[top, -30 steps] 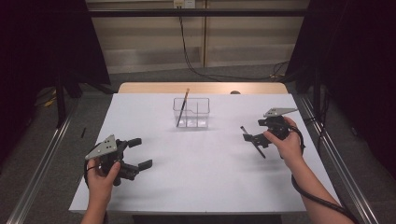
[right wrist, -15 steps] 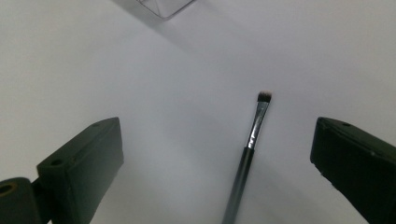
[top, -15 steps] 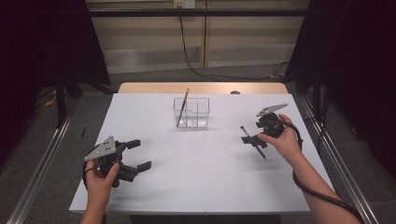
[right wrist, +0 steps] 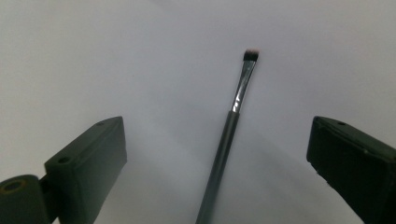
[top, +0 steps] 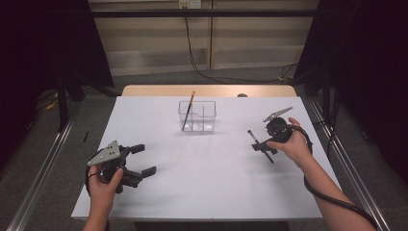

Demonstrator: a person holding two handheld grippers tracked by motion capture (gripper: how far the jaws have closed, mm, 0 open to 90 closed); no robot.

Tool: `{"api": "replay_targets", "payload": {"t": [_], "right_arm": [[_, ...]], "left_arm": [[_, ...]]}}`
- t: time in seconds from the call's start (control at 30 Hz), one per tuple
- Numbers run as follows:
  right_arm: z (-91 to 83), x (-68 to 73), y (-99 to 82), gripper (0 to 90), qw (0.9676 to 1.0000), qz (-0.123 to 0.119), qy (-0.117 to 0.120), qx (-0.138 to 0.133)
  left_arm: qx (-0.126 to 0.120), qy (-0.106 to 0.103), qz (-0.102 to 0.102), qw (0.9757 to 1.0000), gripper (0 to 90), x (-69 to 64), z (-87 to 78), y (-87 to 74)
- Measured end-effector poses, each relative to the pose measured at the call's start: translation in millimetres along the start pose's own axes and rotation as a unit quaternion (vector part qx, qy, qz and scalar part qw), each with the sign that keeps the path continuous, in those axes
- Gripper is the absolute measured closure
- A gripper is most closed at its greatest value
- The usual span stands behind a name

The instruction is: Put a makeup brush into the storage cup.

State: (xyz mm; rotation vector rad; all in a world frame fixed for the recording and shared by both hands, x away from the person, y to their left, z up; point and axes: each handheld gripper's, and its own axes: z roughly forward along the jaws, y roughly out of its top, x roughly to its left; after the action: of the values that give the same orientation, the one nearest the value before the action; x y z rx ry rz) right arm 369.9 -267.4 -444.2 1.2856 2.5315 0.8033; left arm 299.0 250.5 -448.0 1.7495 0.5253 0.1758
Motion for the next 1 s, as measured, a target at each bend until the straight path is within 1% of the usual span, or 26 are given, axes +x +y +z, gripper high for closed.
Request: {"api": "replay_targets", "payload": {"t": [0.07,0.13,0.27,0.33,0.4,0.43,0.47,0.53,0.57,0.6,0.63,0.67,0.73,0.87,0.93,0.97,1.0], "right_arm": [[0.0,-0.1,0.0,7.4,0.9999,0.002,-0.002,0.010],[0.2,0.0,0.3,8.0,0.9998,-0.004,-0.007,0.016],[0.9,2.2,1.0,10.9,0.9995,0.010,-0.005,0.031],[1.4,1.9,1.6,12.0,0.9992,0.002,-0.007,0.039],[1.2,2.3,2.9,13.2,0.9991,-0.002,-0.015,0.041],[0.9,2.4,3.6,14.9,0.9989,-0.006,-0.022,0.041],[0.2,2.1,4.5,17.0,0.9987,-0.013,-0.024,0.042],[-0.1,1.7,5.5,17.8,0.9988,-0.014,-0.021,0.041],[-0.3,1.8,6.0,19.6,0.9988,-0.011,-0.018,0.044],[-0.1,1.3,6.6,21.4,0.9987,-0.014,-0.015,0.048],[-0.1,1.9,6.9,21.9,0.9984,-0.011,-0.015,0.053],[0.3,1.9,7.2,23.7,0.9980,-0.015,-0.018,0.058],[1.3,2.1,7.1,25.1,0.9977,-0.015,-0.015,0.064],[2.2,2.5,6.3,35.0,0.9969,-0.005,-0.010,0.078],[2.9,2.9,5.9,37.9,0.9968,0.002,-0.006,0.080],[3.2,3.3,5.7,39.6,0.9968,0.007,-0.001,0.079],[3.2,3.3,5.6,43.1,0.9969,0.002,0.001,0.078]], "left_arm": [[0.000,0.001,0.002,1.0000,1.4,0.0,-0.3,0.1],[0.001,0.000,0.000,1.0000,1.4,0.0,-0.4,-0.1],[0.002,-0.001,-0.003,1.0000,1.3,0.8,-0.9,-0.7],[0.001,-0.001,-0.004,1.0000,1.4,1.0,-1.1,-0.7],[0.001,-0.001,-0.003,1.0000,1.4,1.0,-1.2,-0.7],[0.000,-0.002,-0.003,1.0000,1.4,1.2,-1.2,-0.7],[0.000,-0.002,-0.004,1.0000,1.3,1.1,-1.2,-0.8],[0.000,-0.002,-0.005,1.0000,1.4,1.6,-1.4,-1.4],[0.000,-0.003,-0.004,1.0000,1.4,2.1,-1.5,-1.6],[-0.001,-0.001,-0.006,1.0000,1.4,2.0,-1.7,-1.8],[-0.003,0.000,-0.008,1.0000,1.4,1.8,-1.7,-1.8],[-0.002,-0.001,-0.007,1.0000,1.4,1.9,-2.2,-1.7],[-0.003,0.001,-0.007,1.0000,1.4,1.8,-2.5,-1.6],[-0.001,-0.002,-0.008,1.0000,1.3,1.9,-2.0,-1.9],[-0.001,-0.002,-0.006,1.0000,1.4,2.0,-1.6,-1.9],[-0.002,-0.002,-0.007,1.0000,1.4,1.8,-1.5,-1.8],[-0.002,-0.002,-0.007,1.0000,1.4,1.8,-1.5,-1.7]]}}
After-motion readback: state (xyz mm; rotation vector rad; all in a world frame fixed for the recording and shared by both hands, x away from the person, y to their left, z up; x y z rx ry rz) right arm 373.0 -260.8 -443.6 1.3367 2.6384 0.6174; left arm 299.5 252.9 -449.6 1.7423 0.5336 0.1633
